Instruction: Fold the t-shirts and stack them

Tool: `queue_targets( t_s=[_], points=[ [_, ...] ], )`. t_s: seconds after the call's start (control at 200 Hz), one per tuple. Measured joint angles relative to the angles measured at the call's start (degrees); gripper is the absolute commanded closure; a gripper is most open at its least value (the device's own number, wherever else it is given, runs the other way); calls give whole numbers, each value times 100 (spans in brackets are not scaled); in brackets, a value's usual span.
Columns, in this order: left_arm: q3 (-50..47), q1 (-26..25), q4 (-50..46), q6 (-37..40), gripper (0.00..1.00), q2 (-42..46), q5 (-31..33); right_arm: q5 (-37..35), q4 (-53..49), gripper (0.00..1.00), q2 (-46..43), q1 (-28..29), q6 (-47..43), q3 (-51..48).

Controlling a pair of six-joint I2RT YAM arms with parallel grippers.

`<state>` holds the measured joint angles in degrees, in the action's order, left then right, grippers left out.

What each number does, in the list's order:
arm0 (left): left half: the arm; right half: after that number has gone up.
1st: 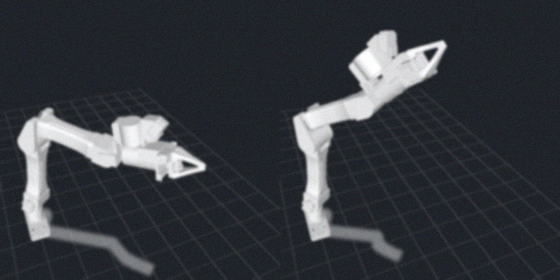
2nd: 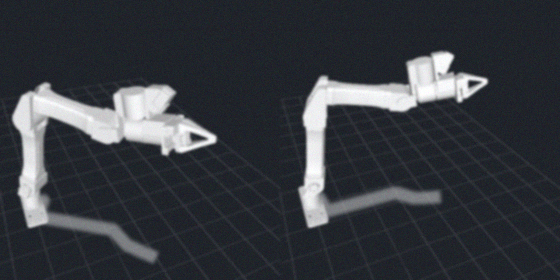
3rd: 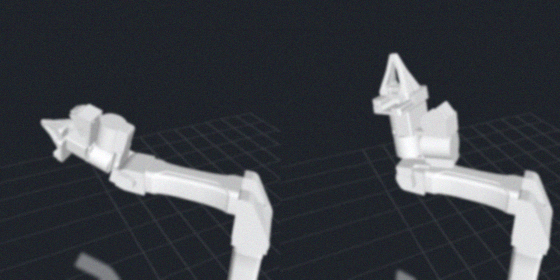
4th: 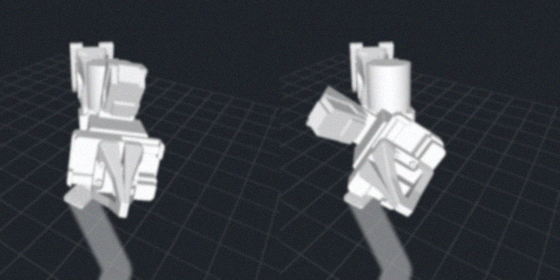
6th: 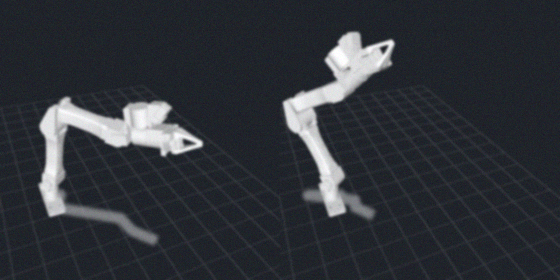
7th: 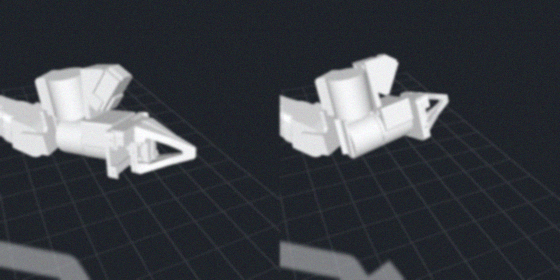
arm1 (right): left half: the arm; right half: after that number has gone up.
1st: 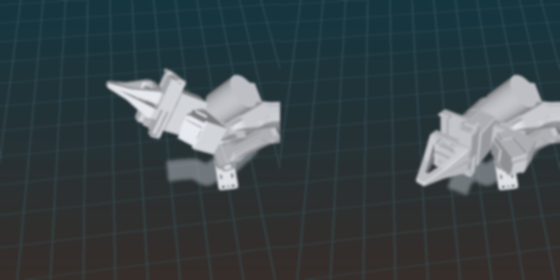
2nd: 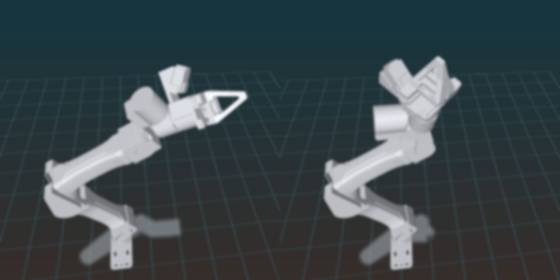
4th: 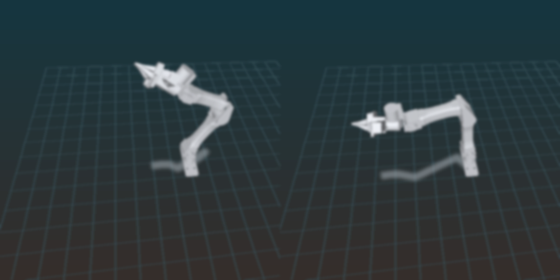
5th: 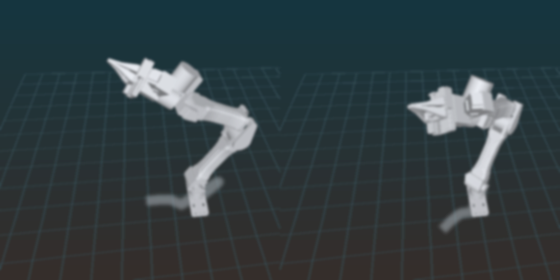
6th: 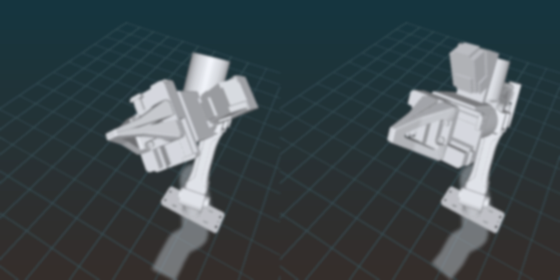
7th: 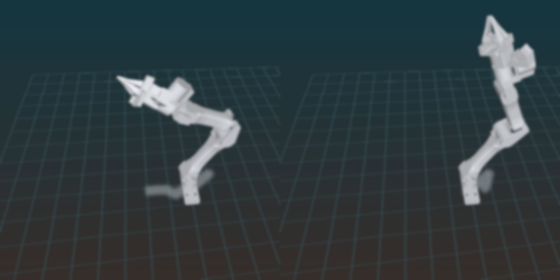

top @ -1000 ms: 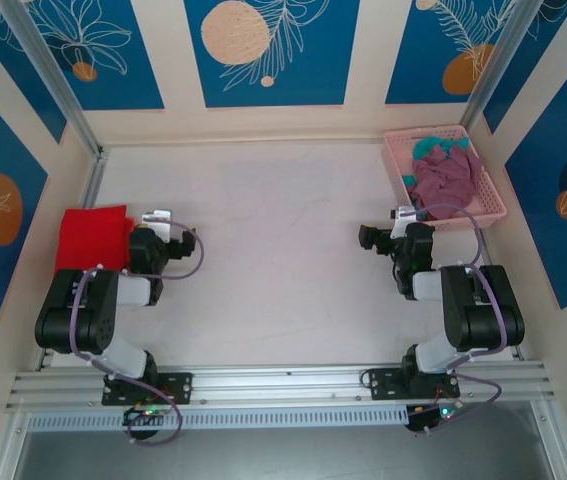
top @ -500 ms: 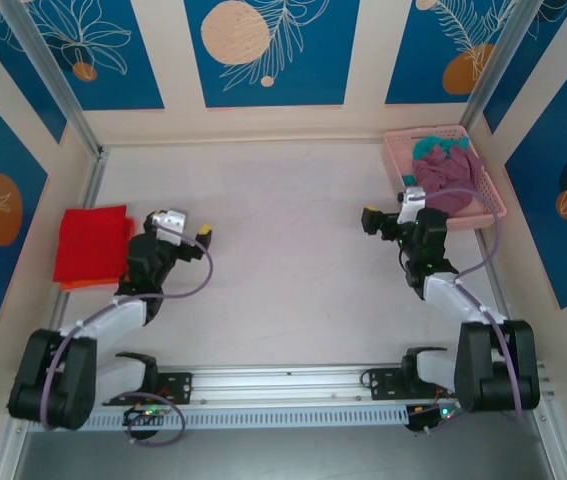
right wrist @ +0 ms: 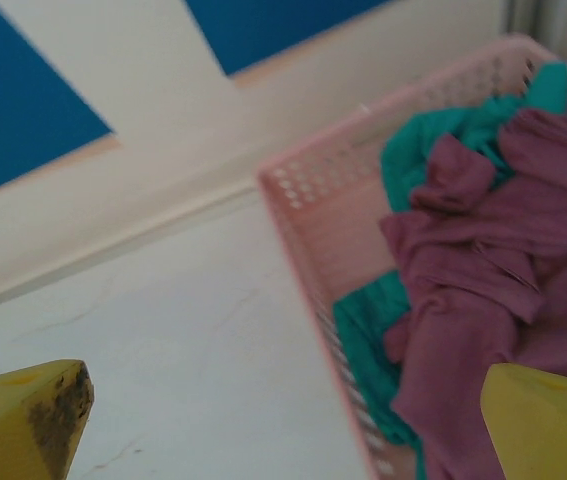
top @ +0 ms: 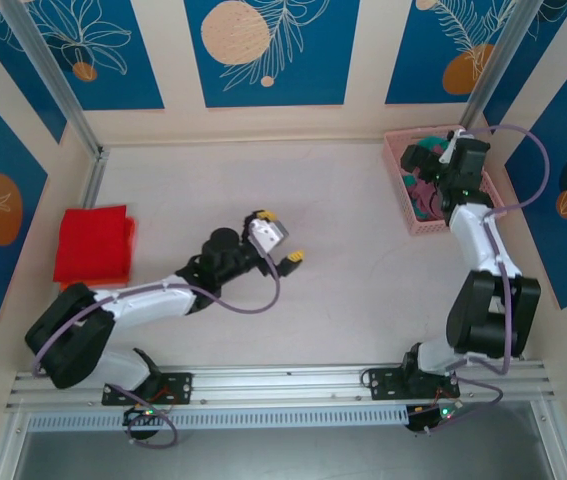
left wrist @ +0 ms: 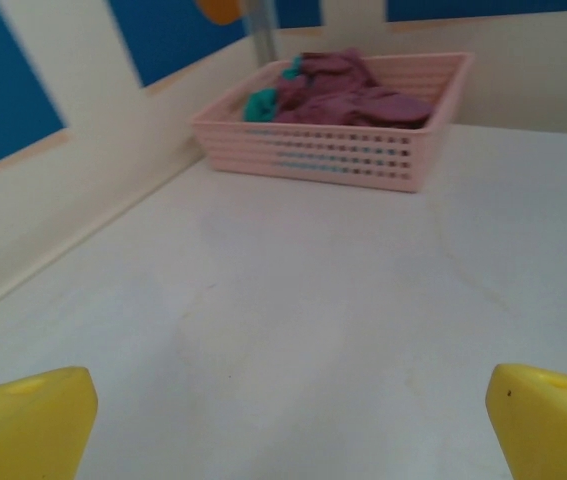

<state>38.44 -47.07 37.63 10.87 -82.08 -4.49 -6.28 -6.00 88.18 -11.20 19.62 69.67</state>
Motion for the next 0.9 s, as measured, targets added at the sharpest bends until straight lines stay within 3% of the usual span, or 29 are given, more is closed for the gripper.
queue_targets(
  t_s=[0.28,0.35,0.4,0.49,0.57,0.725,0.895],
  points=[
    [442,-682,247,-83,0,-876,-116,-437,-1464,2,1727,-179,118,1543],
    [470,-748,267,-90,0,-940,-151,-492,-1792,11,2103,-177,74,1853],
    [472,-769,269,-98,0,-966,-155,-518,-2022,23,2356,-170,13,2048],
    [472,-776,271,-131,0,-981,-153,-553,-2334,70,2671,-151,-37,2229],
    [472,-776,271,-131,0,-981,-149,-581,-2544,100,2732,-122,-61,2229],
    [472,-778,271,-129,0,-981,-136,-734,-2583,100,2507,-39,-76,2229],
    [472,-780,271,-129,0,-981,-103,-1049,-2400,100,1676,221,-140,2085]
  ],
)
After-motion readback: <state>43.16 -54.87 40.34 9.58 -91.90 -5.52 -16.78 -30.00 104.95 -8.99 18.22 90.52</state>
